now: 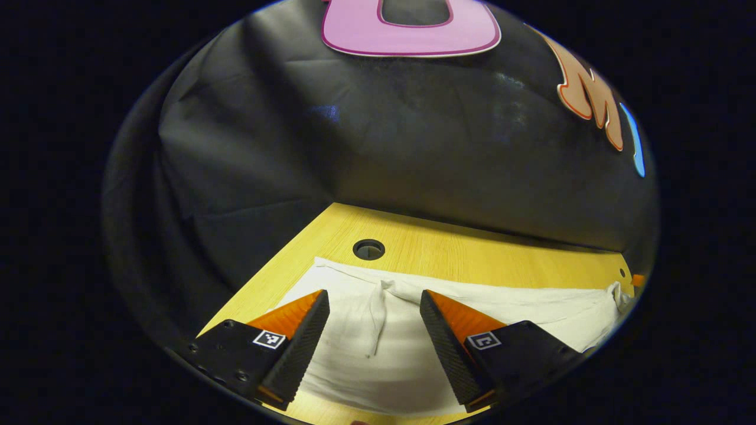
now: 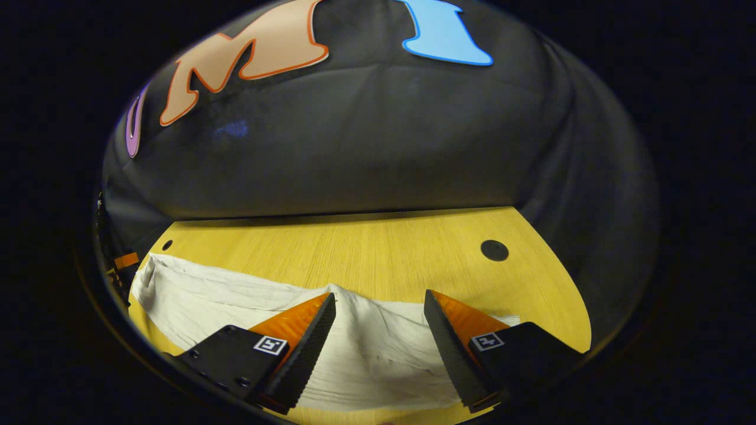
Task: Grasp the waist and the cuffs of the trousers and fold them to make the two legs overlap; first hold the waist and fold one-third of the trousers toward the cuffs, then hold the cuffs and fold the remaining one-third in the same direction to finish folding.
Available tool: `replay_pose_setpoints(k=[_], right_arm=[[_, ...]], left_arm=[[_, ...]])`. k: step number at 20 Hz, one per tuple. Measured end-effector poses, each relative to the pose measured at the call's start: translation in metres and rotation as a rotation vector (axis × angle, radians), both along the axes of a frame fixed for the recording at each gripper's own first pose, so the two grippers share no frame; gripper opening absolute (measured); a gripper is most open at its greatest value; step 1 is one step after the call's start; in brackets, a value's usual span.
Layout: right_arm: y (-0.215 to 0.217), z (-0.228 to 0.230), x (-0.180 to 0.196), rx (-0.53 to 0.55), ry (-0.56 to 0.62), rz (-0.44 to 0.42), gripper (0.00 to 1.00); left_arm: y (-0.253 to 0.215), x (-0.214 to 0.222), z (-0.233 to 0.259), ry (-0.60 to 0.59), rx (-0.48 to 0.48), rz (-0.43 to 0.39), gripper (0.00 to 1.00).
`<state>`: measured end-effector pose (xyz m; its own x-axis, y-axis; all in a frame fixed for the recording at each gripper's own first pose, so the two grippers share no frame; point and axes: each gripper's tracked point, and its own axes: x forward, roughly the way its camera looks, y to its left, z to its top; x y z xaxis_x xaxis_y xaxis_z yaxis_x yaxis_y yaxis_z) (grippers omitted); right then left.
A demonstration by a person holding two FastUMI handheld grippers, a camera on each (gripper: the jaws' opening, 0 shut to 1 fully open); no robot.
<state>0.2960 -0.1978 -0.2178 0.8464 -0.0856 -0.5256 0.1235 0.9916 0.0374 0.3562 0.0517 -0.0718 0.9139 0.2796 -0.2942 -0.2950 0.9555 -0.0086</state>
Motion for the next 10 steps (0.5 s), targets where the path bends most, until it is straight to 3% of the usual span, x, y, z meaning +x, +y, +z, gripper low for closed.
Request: replay_pose_setpoints(k=[4, 10], right_arm=[[-0.046, 0.016, -0.039, -0.004, -0.003, -0.073, 0.96], [-0.119, 0.003, -0.101, 0.008, 0.048, -0.198, 0.98]], left_arm=[[-0.013, -0.05, 0.006, 0.02, 0.056, -0.009, 0.95], [-0.043, -0.098, 0.032, -0.06, 0.028, 0.004, 0.95]])
